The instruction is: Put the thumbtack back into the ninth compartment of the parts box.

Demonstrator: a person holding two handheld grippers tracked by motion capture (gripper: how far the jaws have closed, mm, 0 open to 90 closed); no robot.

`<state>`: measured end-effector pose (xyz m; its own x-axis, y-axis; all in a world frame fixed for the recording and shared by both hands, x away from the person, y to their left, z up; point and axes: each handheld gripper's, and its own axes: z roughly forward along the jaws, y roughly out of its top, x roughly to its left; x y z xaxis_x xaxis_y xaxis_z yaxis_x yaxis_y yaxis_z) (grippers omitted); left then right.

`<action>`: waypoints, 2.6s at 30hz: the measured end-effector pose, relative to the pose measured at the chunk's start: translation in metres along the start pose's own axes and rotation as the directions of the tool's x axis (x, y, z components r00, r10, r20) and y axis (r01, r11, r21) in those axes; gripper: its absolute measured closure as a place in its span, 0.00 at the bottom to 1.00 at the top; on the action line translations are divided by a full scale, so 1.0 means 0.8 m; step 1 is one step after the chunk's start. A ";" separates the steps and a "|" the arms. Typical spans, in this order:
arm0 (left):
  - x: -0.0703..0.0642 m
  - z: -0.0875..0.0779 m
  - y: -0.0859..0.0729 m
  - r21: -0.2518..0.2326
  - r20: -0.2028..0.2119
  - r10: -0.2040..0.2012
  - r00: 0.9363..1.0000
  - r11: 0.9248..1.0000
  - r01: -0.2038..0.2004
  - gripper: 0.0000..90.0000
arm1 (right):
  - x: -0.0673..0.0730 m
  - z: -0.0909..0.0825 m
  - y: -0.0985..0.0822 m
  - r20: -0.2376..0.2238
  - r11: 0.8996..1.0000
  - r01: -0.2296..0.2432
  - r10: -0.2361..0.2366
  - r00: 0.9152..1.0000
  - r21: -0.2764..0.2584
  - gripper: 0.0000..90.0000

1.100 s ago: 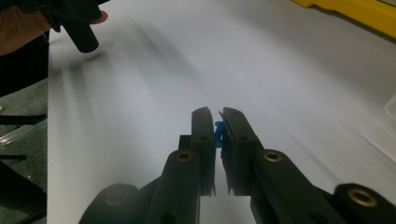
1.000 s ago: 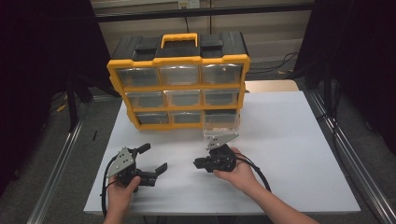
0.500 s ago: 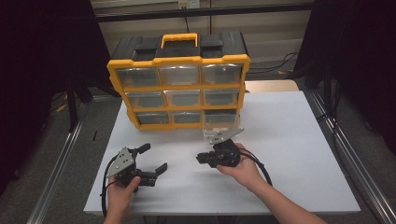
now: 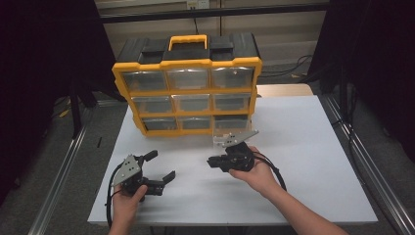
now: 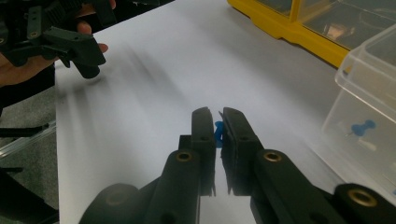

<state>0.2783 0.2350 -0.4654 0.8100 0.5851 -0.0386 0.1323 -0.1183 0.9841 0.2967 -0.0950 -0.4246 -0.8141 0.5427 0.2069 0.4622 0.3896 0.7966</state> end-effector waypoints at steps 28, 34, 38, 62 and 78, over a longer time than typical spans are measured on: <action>-0.001 0.000 0.000 0.014 -0.026 0.012 1.000 1.000 -0.012 0.02 | -0.016 -0.021 0.023 0.026 0.998 -0.014 0.015 1.000 -0.053 0.94; -0.001 0.000 0.000 0.014 -0.027 0.013 1.000 1.000 -0.013 0.02 | -0.020 -0.026 0.028 0.036 0.998 -0.013 0.015 0.999 -0.064 0.94; -0.001 0.001 0.000 0.013 -0.026 0.010 1.000 1.000 -0.010 0.02 | -0.022 -0.028 0.032 0.042 0.998 -0.019 0.021 0.999 -0.066 0.94; -0.002 0.000 0.000 0.003 -0.034 -0.001 0.999 1.000 0.001 0.02 | -0.044 -0.039 0.043 0.103 0.995 -0.044 0.054 0.993 -0.092 0.94; 0.001 0.001 0.000 -0.006 0.003 -0.001 1.000 1.000 0.001 0.02 | -0.069 -0.041 0.040 0.165 0.993 -0.077 0.091 0.982 -0.091 0.94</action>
<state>0.2789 0.2348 -0.4655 0.8119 0.5824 -0.0402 0.1298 -0.1130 0.9851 0.3452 -0.1368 -0.3918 -0.6992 0.6913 0.1821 0.4896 0.2775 0.8266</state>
